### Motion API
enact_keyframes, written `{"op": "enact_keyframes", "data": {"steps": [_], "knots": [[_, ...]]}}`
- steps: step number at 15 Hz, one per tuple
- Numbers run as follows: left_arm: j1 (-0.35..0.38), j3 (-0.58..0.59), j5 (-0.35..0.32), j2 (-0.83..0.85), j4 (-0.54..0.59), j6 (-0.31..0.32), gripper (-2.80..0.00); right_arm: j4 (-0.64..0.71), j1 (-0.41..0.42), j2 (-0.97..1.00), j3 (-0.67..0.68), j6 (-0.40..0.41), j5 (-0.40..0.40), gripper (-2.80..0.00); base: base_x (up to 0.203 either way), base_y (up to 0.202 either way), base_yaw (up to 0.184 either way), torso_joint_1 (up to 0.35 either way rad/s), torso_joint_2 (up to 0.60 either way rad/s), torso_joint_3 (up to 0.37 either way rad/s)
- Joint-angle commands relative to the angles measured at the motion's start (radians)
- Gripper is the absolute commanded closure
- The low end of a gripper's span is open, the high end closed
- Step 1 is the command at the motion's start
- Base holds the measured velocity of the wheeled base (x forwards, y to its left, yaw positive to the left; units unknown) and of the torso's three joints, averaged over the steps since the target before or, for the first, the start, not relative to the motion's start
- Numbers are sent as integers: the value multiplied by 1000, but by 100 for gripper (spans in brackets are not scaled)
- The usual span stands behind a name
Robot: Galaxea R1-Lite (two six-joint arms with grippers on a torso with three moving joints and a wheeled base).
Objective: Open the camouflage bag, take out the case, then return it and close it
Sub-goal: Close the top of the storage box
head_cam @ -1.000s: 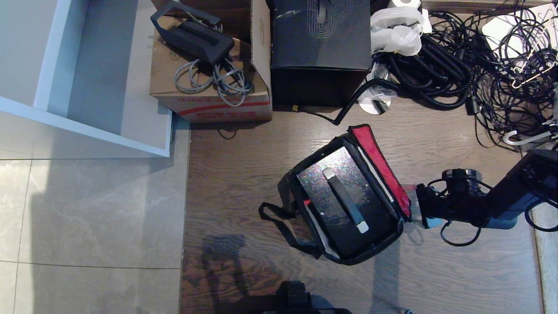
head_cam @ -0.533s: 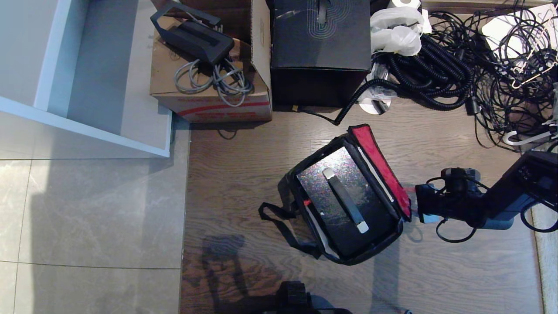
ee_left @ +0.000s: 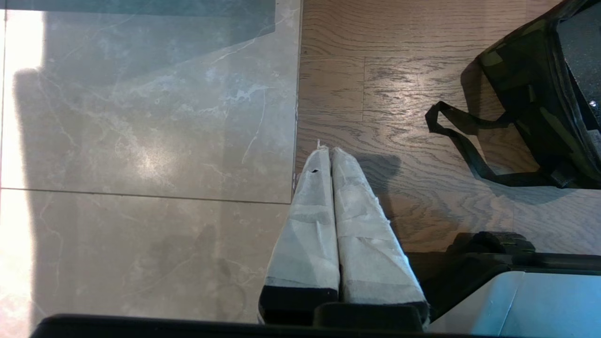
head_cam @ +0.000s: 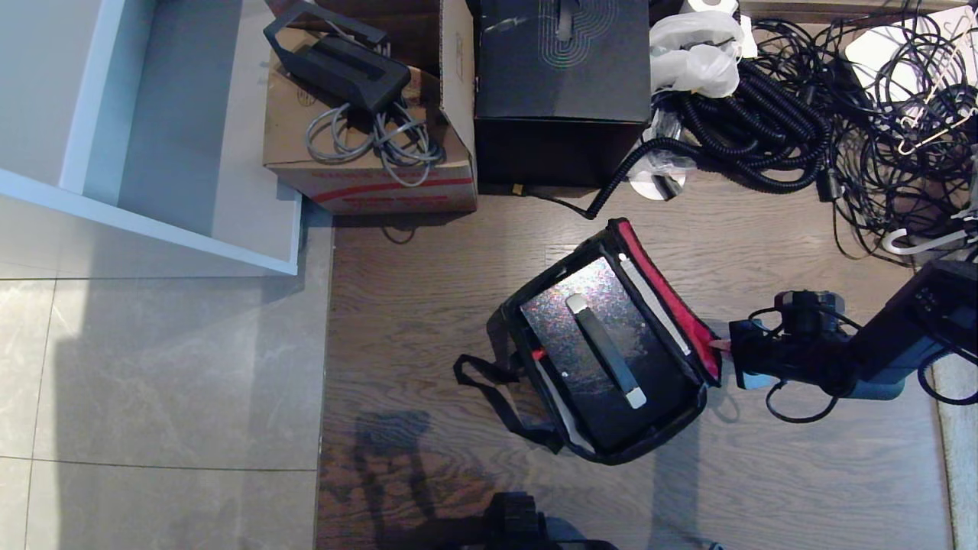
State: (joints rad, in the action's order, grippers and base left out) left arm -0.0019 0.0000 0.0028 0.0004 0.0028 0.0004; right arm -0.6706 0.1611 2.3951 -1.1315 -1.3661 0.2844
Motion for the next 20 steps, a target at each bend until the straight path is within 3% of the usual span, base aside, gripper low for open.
{"op": "enact_keyframes", "data": {"steps": [1,3,4,8,12,14,20], "knots": [[0,0,2,0,0,0,0,-3,2,-110,73,-3,-9,0,0,0,0,0,0,0],[0,0,0,0,0,0,0,-4,4,-238,151,28,-35,0,0,0,0,0,0,0],[0,-1,1,0,0,1,0,-4,4,-318,206,86,-60,0,0,0,0,0,0,0],[-1,0,0,0,0,0,0,-12,-71,-595,488,533,-156,0,0,0,0,0,0,0],[0,0,0,0,0,0,0,-14,-270,-775,641,780,-260,0,0,0,0,0,0,0],[0,0,0,0,0,0,0,-13,-378,-834,729,864,-359,0,0,0,0,0,0,0],[0,0,0,0,0,0,0,-13,-652,-863,816,995,-564,0,0,0,0,0,0,0]]}}
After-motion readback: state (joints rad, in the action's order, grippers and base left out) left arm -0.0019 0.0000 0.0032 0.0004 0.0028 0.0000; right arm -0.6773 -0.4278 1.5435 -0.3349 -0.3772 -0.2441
